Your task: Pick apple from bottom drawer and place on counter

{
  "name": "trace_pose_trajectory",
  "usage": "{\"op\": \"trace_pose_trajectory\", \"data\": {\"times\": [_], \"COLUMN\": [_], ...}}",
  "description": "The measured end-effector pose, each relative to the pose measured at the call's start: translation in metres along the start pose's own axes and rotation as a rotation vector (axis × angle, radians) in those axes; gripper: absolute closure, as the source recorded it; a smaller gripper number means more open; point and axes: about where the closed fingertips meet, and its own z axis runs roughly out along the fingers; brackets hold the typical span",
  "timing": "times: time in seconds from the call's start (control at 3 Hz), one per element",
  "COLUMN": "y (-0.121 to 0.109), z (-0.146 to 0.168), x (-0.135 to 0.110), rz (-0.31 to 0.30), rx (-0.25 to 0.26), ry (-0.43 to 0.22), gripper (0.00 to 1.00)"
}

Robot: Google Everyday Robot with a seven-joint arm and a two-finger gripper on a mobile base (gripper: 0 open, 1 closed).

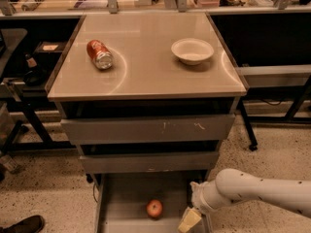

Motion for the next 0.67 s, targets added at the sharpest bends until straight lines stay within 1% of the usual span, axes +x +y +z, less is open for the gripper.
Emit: {"op": "trace_pose_trajectory", "data": {"times": [0.33, 0.67], "y": [-0.011, -0.017], "z": [0.044, 0.088], "x": [0.016, 0.032], "rz": [0.045, 0.123], "rx": [-0.015, -0.054], "ry": [-0.051, -0.061], "gripper": [0.00, 0.00]}}
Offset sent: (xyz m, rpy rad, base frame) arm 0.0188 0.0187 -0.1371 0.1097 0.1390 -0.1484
